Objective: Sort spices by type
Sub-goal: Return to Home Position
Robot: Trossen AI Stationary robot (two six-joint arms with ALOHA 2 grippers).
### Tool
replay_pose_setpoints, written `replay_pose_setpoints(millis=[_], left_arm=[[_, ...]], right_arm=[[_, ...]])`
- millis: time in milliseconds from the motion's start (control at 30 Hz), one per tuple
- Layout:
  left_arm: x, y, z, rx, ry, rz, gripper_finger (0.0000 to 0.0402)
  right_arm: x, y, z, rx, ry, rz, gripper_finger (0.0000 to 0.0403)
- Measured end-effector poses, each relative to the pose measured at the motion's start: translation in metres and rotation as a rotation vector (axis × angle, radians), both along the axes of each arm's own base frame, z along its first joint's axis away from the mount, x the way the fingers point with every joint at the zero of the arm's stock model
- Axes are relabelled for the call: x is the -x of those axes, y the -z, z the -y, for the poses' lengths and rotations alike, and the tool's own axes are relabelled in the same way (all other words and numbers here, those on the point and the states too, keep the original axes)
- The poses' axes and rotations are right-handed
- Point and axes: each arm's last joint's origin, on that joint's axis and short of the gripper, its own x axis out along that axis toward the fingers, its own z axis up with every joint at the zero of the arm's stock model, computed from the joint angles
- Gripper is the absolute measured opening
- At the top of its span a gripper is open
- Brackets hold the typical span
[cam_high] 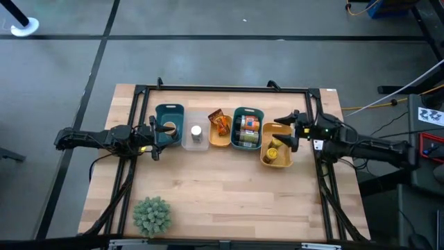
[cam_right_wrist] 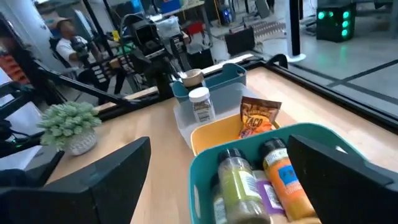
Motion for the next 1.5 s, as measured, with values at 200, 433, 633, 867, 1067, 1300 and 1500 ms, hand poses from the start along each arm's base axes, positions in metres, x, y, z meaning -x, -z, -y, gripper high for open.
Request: replay_pose_setpoints(millis=[200, 433, 633, 867, 1067, 1300, 1500], left_arm=[[0.000, 0.000, 0.000, 0.000, 0.001, -0.001, 0.0235], [0.000, 0.000, 0.000, 0.000, 0.000, 0.000, 0.0235], [0.000, 0.000, 0.000, 0.000, 0.000, 0.000, 0.0235], [0.000, 0.000, 0.000, 0.000, 0.000, 0.000, 0.0235], [0.000, 0.000, 0.000, 0.000, 0.000, 0.000, 0.0235], [0.000, 0.000, 0.000, 0.000, 0.000, 0.000, 0.0235], [0.000, 0.000, 0.000, 0.000, 0.000, 0.000, 0.0235]], right_arm=[[0.016, 0.019, 0.001, 0.008, 0.016, 0.034, 0.0376], [0.027, 0.032, -0.001, 0.054, 0.021, 0.024, 0.0376], [0.030, 0.044, -0.002, 0.069, 0.029, -0.008, 0.0376], [0.029, 0.060, -0.002, 0.078, 0.036, -0.013, 0.0376], [0.029, 0.060, -0.001, 0.127, 0.067, -0.024, 0.0376], [0.029, 0.062, 0.002, 0.190, 0.143, -0.050, 0.0376], [0.030, 0.063, 0.003, 0.221, 0.192, -0.071, 0.0376]])
